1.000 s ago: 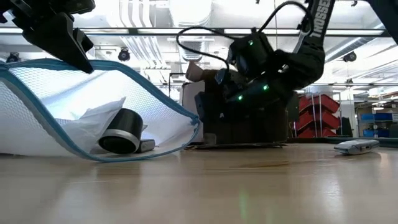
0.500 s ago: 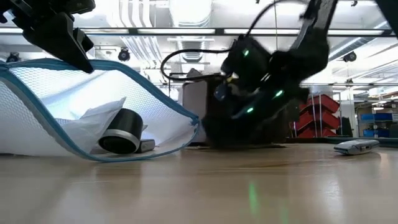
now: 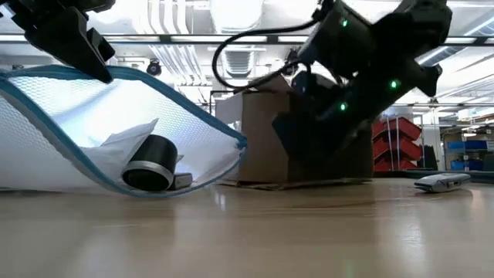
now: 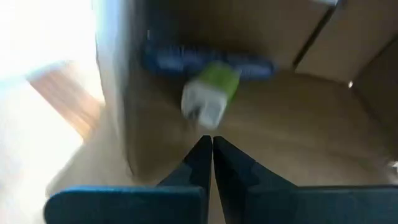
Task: Unpack boxes
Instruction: Remove the green charger adapter from the cardboard box
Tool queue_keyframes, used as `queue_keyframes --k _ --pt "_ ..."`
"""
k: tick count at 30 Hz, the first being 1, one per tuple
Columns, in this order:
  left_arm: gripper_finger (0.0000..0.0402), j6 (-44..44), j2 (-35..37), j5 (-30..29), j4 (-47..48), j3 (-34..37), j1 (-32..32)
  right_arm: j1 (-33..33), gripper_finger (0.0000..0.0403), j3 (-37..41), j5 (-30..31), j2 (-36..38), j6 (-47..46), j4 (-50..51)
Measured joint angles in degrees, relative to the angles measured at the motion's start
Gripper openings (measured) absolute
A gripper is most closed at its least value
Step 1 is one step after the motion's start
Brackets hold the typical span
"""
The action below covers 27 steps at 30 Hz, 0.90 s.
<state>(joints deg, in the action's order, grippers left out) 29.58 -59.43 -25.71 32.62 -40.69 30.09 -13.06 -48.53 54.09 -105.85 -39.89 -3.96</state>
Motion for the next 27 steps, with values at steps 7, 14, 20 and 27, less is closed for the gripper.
queue_keyframes --k 7,14,20,27 --pt "0.0 0.7 3.47 -0.67 3.82 0.0 0.0 3.08 0.0001 -0.03 -9.8 -7.9 3.82 -16.92" --pt "0.0 0.55 6.94 -3.83 4.92 0.0 -0.13 7.87 0.0 -5.59 -16.42 -13.55 13.06 -25.54" --pt "0.0 0.85 8.44 -4.78 5.12 0.0 -0.13 10.21 0.0 -10.42 -22.19 -13.28 22.01 -22.02" --pt "0.0 2.08 8.93 -5.06 7.96 0.0 -0.17 9.2 0.0 -5.63 -17.94 -6.74 19.27 -14.11"
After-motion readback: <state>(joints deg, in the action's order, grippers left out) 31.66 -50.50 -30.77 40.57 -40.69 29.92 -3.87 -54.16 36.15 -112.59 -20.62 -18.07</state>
